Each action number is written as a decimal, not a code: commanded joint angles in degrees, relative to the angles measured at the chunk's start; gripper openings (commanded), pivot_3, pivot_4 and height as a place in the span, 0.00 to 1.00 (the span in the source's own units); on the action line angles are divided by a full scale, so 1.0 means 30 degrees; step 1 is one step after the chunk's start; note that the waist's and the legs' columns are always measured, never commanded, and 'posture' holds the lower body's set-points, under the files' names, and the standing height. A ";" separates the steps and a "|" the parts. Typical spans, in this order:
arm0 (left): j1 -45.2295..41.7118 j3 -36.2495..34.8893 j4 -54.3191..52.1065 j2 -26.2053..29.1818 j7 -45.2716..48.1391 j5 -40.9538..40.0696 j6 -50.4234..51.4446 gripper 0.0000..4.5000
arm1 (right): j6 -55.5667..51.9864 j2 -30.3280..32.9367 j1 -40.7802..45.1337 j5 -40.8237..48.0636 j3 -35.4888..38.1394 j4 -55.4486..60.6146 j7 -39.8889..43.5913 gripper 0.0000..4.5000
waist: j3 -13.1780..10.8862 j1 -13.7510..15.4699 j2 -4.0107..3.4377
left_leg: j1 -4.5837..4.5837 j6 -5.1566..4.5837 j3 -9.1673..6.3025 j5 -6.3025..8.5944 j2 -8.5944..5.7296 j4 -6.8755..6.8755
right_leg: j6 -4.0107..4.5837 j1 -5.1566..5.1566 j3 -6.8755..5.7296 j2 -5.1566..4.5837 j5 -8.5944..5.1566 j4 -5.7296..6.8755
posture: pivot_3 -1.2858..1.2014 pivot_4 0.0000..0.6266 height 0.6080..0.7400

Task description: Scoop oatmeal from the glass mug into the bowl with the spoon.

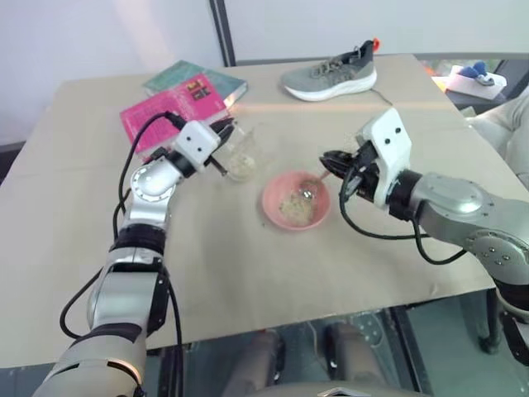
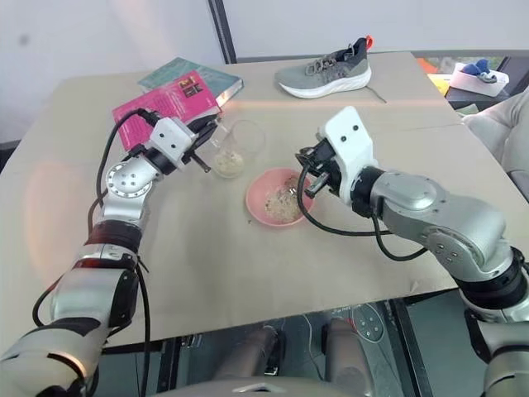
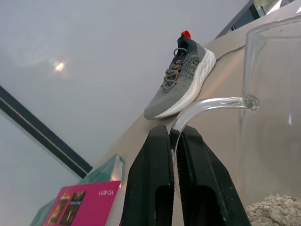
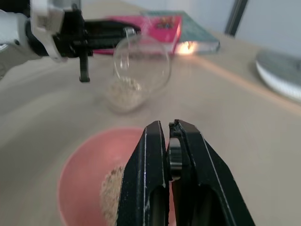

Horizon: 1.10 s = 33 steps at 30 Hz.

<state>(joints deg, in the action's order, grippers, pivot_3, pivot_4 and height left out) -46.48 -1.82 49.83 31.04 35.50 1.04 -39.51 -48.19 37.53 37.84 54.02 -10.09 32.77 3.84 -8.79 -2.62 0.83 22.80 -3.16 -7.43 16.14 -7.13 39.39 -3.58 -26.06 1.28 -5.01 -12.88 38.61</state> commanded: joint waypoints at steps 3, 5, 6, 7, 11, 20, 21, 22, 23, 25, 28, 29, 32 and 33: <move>0.1176 -0.0830 -0.2593 0.0291 -0.0109 -0.1256 0.0775 0.04 | 0.0290 -0.3012 0.1669 0.2935 0.3805 -0.1582 -0.0889 0.00 | 0.0006 0.0114 0.0012 | 0.0001 0.0002 -0.0008 -0.0001 0.0001 0.0005 | 0.0002 0.0003 0.0004 -0.0004 0.0001 0.0008 | 0.52 0.24 1.00; 0.1761 -0.0966 -0.3404 0.0311 -0.0132 -0.1516 0.1212 0.04 | 0.0093 -0.3736 0.2156 0.3532 0.4350 -0.2209 -0.1176 0.00 | 0.0008 0.0135 0.0014 | 0.0000 0.0002 -0.0010 -0.0001 -0.0001 0.0008 | 0.0002 0.0014 -0.0001 -0.0003 0.0002 -0.0011 | 0.52 0.24 1.00; 0.1987 -0.1016 -0.3765 0.0317 -0.0154 -0.1614 0.1401 0.04 | -0.0032 -0.3996 0.2339 0.3637 0.4498 -0.2410 -0.1270 0.00 | 0.0010 0.0151 0.0017 | 0.0001 0.0002 -0.0011 -0.0001 -0.0007 0.0008 | 0.0002 0.0014 -0.0003 -0.0007 0.0002 -0.0010 | 0.52 0.24 1.00; 0.2188 -0.1062 -0.4118 0.0317 -0.0190 -0.1701 0.1608 0.04 | -0.0143 -0.4252 0.2496 0.3725 0.4628 -0.2603 -0.1386 0.00 | 0.0009 0.0168 0.0016 | 0.0002 0.0002 -0.0022 -0.0001 -0.0006 0.0007 | 0.0002 0.0019 -0.0013 -0.0006 0.0002 -0.0017 | 0.52 0.24 1.00; 0.3054 -0.1399 -0.5618 0.0356 -0.0401 -0.2071 0.2456 0.04 | -0.0405 -0.4990 0.3199 0.3670 0.4740 -0.3452 -0.1387 0.00 | 0.0009 0.0107 0.0014 | 0.0004 0.0002 -0.0035 -0.0001 -0.0006 0.0001 | 0.0003 0.0015 -0.0027 -0.0007 0.0001 -0.0018 | 0.52 0.24 1.00; 0.4719 -0.1766 -0.8563 -0.0039 -0.1102 -0.2631 0.4008 0.04 | -0.0327 -0.6684 0.3907 0.1613 0.3039 -0.4890 0.0111 0.00 | 0.0011 0.0028 0.0011 | -0.0004 0.0003 -0.0026 -0.0002 -0.0005 0.0000 | 0.0003 0.0013 -0.0013 -0.0005 0.0001 -0.0002 | 0.52 0.24 1.00; 0.4915 -0.1776 -0.8884 -0.0163 -0.1164 -0.2700 0.4131 0.04 | -0.0283 -0.7032 0.4040 0.1271 0.2714 -0.5162 0.0384 0.00 | 0.0011 0.0026 0.0011 | -0.0004 0.0003 -0.0026 -0.0002 -0.0004 0.0002 | 0.0003 0.0014 -0.0015 -0.0004 0.0001 -0.0003 | 0.52 0.24 1.00; 0.5058 -0.1809 -0.9145 -0.0281 -0.1232 -0.2783 0.4273 0.04 | -0.0247 -0.7314 0.4157 0.0873 0.2391 -0.5414 0.0691 0.00 | 0.0011 0.0031 0.0010 | -0.0004 0.0003 -0.0023 -0.0002 -0.0005 0.0002 | 0.0003 0.0014 -0.0013 -0.0005 0.0001 -0.0002 | 0.52 0.24 1.00; 0.5189 -0.1826 -0.9401 -0.0377 -0.1309 -0.2829 0.4410 0.04 | -0.0096 -0.7585 0.4292 0.0270 0.1975 -0.5742 0.1047 0.00 | 0.0011 0.0040 0.0010 | -0.0005 0.0003 -0.0024 -0.0002 -0.0005 0.0004 | 0.0003 0.0014 -0.0015 -0.0005 0.0001 0.0000 | 0.52 0.24 1.00; 0.5433 -0.1879 -0.9769 -0.0571 -0.1506 -0.2853 0.4686 0.04 | 0.0325 -0.8078 0.4580 -0.0912 0.1287 -0.6737 0.1840 0.00 | 0.0012 0.0031 0.0011 | -0.0005 0.0004 -0.0026 -0.0002 -0.0005 0.0004 | 0.0003 0.0015 -0.0020 -0.0005 0.0001 0.0000 | 0.52 0.24 1.00; 0.5905 -0.1982 -1.0175 -0.0859 -0.1764 -0.2977 0.5044 0.00 | 0.0661 -0.8441 0.4859 -0.2132 0.0869 -0.7467 0.2733 0.33 | 0.0013 0.0035 0.0009 | -0.0005 0.0004 -0.0025 -0.0002 -0.0006 0.0006 | 0.0004 0.0014 -0.0023 -0.0004 0.0001 0.0001 | 0.52 0.24 1.00; 0.6031 -0.2023 -1.0310 -0.0944 -0.1875 -0.3027 0.5176 0.00 | 0.0703 -0.8506 0.4887 -0.2431 0.0826 -0.7544 0.2980 0.42 | 0.0013 0.0041 0.0009 | -0.0005 0.0004 -0.0025 -0.0002 -0.0007 0.0006 | 0.0003 0.0015 -0.0020 -0.0005 0.0001 -0.0003 | 0.52 0.24 1.00; 0.6440 -0.2272 -1.0675 -0.1375 -0.2255 -0.3466 0.5685 0.00 | 0.0780 -0.8617 0.4850 -0.3185 0.0790 -0.7575 0.3648 0.74 | 0.0013 0.0044 0.0009 | -0.0004 0.0004 -0.0028 -0.0002 -0.0007 0.0005 | 0.0003 0.0016 -0.0030 -0.0004 0.0001 -0.0012 | 0.52 0.24 1.00; 0.6582 -0.2450 -1.0654 -0.1603 -0.2443 -0.3699 0.5898 0.00 | 0.0862 -0.8597 0.4810 -0.3455 0.0795 -0.7497 0.3857 0.85 | 0.0013 0.0047 0.0009 | -0.0005 0.0005 -0.0028 -0.0002 -0.0007 0.0005 | 0.0003 0.0016 -0.0030 -0.0003 0.0001 -0.0012 | 0.52 0.24 1.00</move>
<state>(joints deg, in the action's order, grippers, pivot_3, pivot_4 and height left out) -26.27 -6.64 21.37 26.56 29.69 -7.53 -21.98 -47.08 11.97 50.59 44.65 -8.26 8.63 13.76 -8.75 -2.47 0.85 22.78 -3.14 -7.53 16.14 -7.15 39.41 -3.57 -26.01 1.17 -5.02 -12.88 38.57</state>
